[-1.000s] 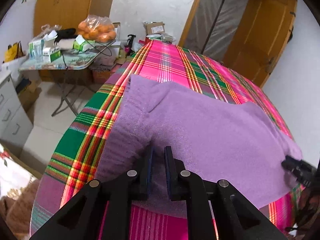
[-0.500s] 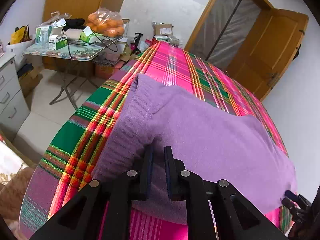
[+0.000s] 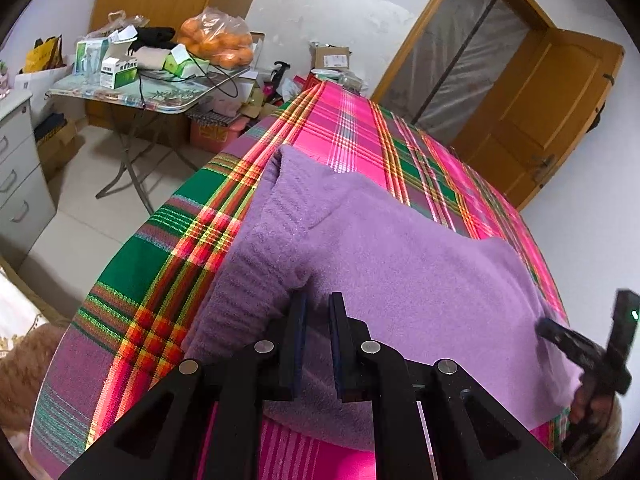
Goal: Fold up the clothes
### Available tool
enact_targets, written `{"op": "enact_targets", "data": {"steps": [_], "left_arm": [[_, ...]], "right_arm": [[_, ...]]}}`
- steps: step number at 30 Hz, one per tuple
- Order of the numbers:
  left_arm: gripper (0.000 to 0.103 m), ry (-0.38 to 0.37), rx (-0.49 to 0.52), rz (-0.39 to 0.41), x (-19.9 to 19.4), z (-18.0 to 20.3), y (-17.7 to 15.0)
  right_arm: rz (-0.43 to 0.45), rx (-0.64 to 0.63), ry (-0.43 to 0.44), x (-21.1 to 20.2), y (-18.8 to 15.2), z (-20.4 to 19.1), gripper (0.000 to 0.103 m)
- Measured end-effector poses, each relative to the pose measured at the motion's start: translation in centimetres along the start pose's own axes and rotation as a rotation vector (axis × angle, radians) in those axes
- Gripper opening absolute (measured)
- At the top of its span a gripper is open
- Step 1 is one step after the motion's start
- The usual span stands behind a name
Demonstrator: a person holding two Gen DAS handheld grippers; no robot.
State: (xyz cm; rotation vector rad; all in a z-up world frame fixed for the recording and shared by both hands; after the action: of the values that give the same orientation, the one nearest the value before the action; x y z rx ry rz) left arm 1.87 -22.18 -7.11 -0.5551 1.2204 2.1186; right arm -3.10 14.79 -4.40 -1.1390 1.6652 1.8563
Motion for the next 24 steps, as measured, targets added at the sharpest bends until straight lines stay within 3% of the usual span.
{"op": "enact_targets", "data": {"steps": [4,7,8,12,17,24], "left_arm": [[0.013,-0.010,0.003,0.000,0.1,0.0,0.1],[0.013,-0.018,-0.001,0.004,0.1,0.0,0.1],[0.013,-0.020,-0.001,0.003,0.1,-0.1,0.1],[0.013,-0.029,-0.010,0.004,0.1,-0.1,0.2],[0.013,-0.028,-0.016,0.006,0.1,-0.1,0.2],[0.013,-0.033,-0.024,0.010,0.1,-0.2,0.2]], "right_arm": [[-0.015,0.001,-0.015,2.7,2.4,-0.1,0.027],[-0.010,0.025,-0.052,3.9,3.8,0.8,0.012],[-0.006,0.034,-0.066,4.3,4.3,1.1,0.011],[-0.005,0.057,-0.091,5.7,5.4,1.9,0.011],[-0.032,0.102,-0.053,6.3,5.9,2.5,0.011],[-0.043,0.141,-0.055,3.1,4.4,4.6,0.012]]}}
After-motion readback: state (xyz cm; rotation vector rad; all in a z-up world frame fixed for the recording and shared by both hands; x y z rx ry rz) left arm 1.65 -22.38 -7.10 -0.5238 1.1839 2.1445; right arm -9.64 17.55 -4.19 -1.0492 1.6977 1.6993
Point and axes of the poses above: each gripper's, at about its wrist camera, not at the fingertips, and x roughly the way its jaws point, z to its right, y to its top, the point moved 10 cm from there along x, roughly the way its jaws point, and after that the axes turned 7 degrees about -y, right-handed, at the moved point
